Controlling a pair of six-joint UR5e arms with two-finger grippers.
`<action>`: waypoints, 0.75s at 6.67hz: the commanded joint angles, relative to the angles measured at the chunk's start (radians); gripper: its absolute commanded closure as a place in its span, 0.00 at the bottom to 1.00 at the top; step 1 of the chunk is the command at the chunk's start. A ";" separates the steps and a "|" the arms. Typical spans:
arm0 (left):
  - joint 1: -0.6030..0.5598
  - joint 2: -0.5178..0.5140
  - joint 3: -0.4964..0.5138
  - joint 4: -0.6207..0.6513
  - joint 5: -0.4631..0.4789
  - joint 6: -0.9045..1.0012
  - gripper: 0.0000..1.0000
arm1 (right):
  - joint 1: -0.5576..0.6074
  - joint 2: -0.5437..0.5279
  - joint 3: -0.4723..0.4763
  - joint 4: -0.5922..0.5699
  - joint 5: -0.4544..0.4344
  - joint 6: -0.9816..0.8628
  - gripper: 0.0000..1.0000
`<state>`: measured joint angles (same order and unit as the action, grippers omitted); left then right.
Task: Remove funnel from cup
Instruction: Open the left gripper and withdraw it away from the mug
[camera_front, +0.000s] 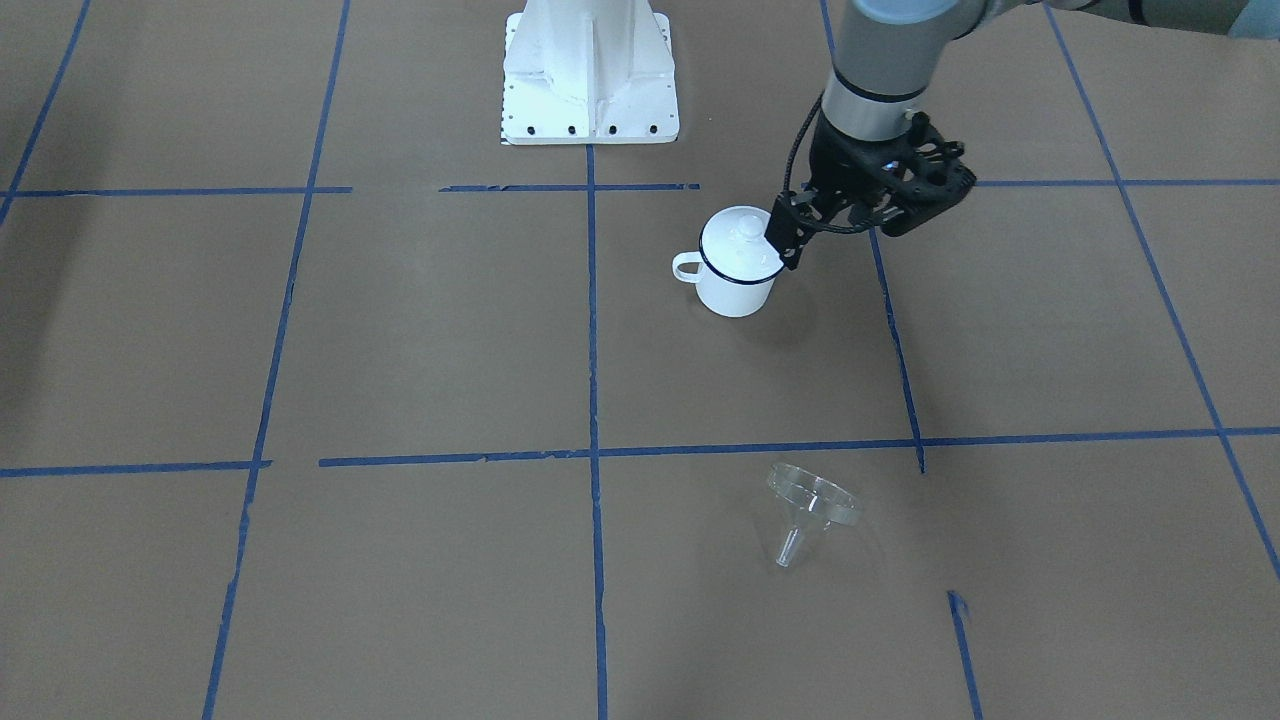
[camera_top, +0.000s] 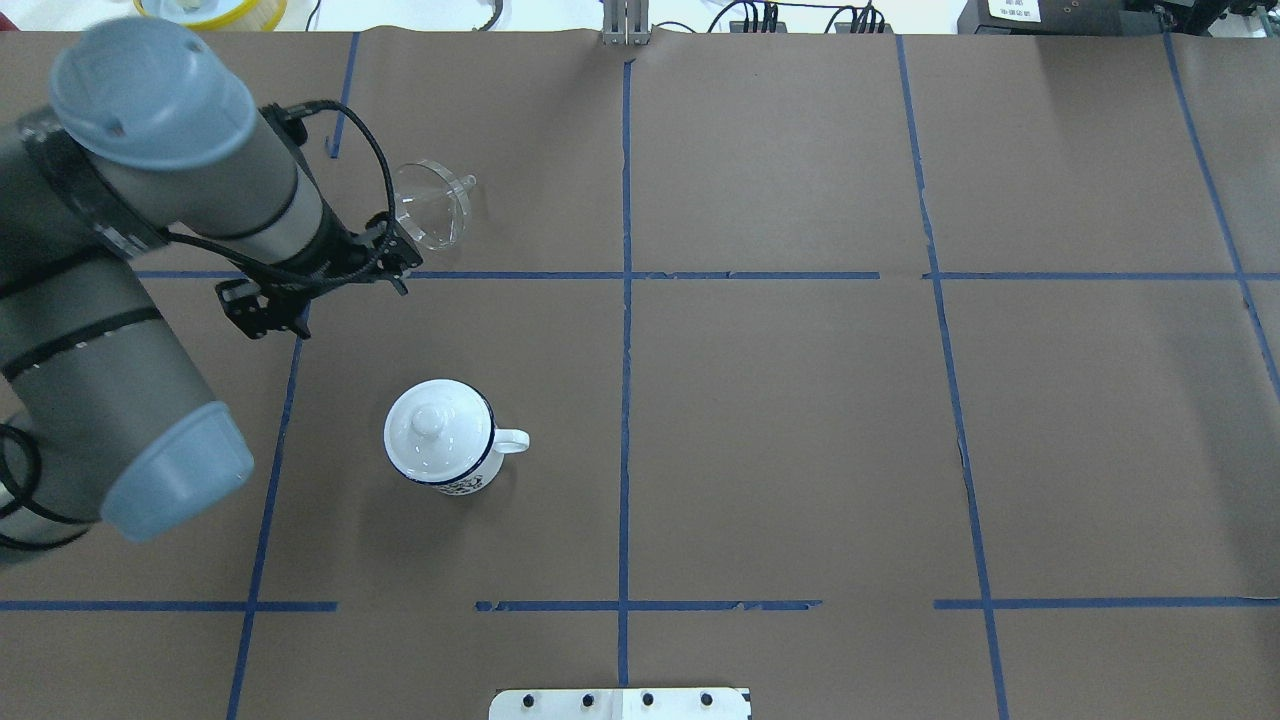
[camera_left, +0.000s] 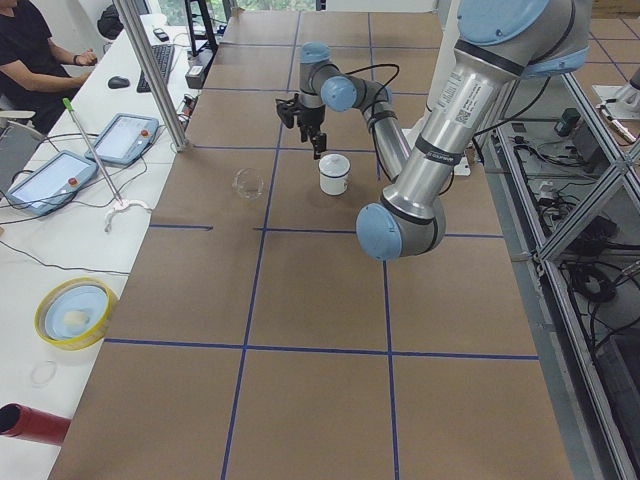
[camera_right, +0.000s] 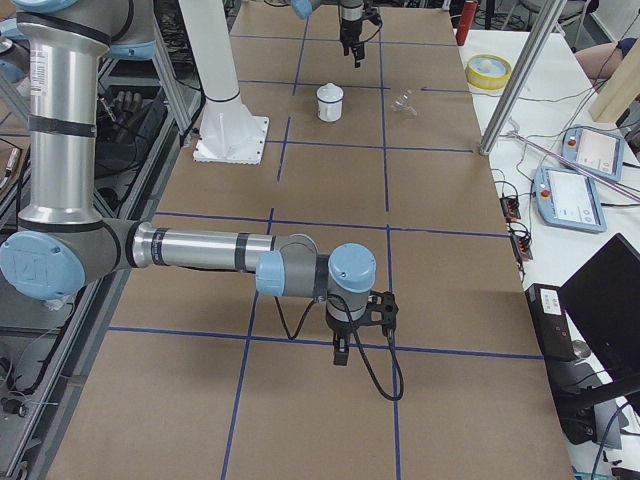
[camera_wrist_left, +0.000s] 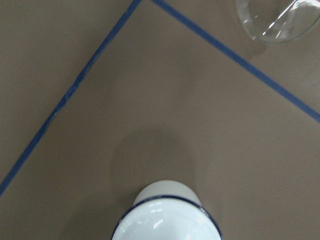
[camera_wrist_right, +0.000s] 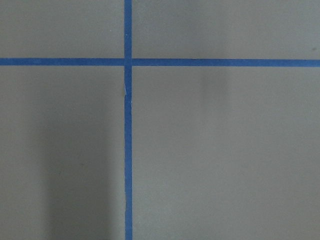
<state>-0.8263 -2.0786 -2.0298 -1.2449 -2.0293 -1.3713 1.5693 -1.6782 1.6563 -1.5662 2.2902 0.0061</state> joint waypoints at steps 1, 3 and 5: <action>-0.312 0.131 -0.001 -0.001 -0.144 0.455 0.00 | 0.000 0.000 -0.001 0.000 0.000 0.000 0.00; -0.523 0.329 0.029 -0.001 -0.224 0.974 0.00 | 0.000 0.000 -0.001 0.000 0.000 0.000 0.00; -0.777 0.382 0.196 -0.001 -0.223 1.443 0.00 | 0.000 0.000 -0.001 0.000 0.000 0.000 0.00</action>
<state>-1.4614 -1.7409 -1.9200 -1.2454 -2.2479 -0.1940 1.5693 -1.6782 1.6557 -1.5662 2.2902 0.0062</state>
